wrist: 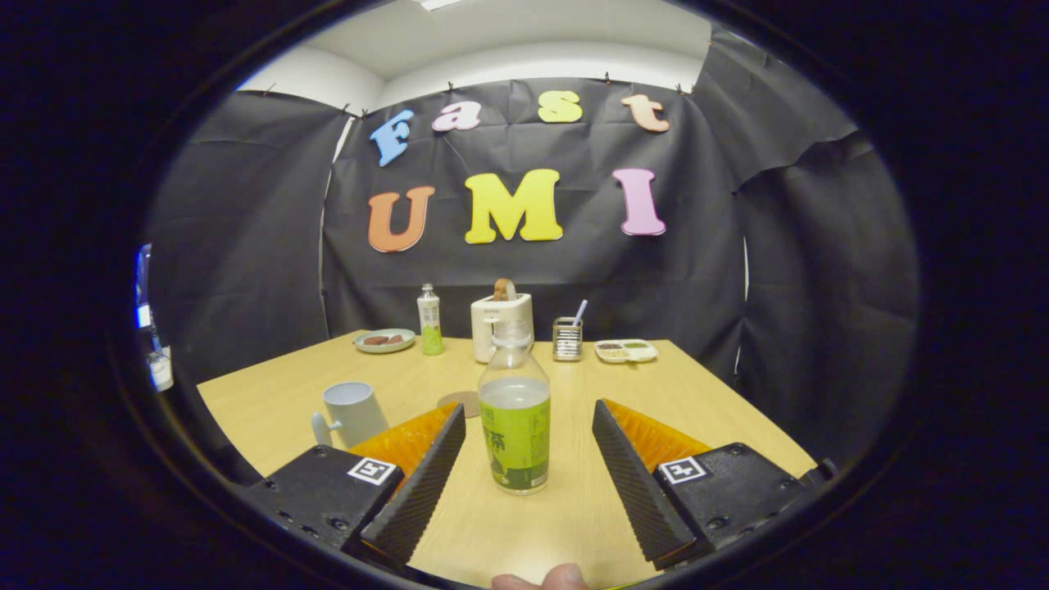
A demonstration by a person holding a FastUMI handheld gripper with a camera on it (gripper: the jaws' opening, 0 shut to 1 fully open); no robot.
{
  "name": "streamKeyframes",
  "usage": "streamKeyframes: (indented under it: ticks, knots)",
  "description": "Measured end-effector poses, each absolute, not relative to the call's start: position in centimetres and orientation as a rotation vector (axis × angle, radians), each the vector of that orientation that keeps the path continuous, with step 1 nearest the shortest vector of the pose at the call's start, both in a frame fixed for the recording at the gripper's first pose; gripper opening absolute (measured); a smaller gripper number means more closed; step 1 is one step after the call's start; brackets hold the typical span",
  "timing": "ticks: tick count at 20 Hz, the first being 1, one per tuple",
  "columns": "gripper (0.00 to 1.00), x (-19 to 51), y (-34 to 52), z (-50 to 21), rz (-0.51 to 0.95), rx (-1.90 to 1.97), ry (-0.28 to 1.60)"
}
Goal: Take the bottle from table, then pour the juice into the cup, finally place the bottle on the coaster
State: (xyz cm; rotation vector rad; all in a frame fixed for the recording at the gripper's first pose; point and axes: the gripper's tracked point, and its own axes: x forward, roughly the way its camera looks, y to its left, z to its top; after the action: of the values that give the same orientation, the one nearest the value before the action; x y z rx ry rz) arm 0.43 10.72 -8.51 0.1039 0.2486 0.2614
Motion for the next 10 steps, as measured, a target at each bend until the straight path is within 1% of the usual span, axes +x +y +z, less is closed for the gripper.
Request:
streamKeyframes:
  ticks: [8,10]
  knots:
    - [1.00,2.4,11.9,-11.7,0.228,0.110,0.326]
    - [1.00,3.0,12.7,-12.3,0.241,0.097,0.350]
